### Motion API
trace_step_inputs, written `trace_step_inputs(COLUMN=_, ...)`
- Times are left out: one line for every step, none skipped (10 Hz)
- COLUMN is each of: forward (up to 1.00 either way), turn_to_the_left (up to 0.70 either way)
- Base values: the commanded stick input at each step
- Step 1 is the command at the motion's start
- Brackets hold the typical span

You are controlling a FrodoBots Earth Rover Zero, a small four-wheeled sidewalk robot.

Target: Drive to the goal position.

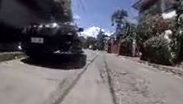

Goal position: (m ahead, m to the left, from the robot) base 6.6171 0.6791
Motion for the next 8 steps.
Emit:
trace_step_inputs(forward=0.85, turn_to_the_left=-0.31)
trace_step_inputs(forward=0.85, turn_to_the_left=-0.34)
trace_step_inputs(forward=0.85, turn_to_the_left=-0.34)
trace_step_inputs(forward=0.74, turn_to_the_left=-0.35)
trace_step_inputs(forward=0.70, turn_to_the_left=-0.29)
trace_step_inputs(forward=0.70, turn_to_the_left=-0.09)
trace_step_inputs(forward=0.70, turn_to_the_left=0.07)
trace_step_inputs(forward=0.70, turn_to_the_left=0.14)
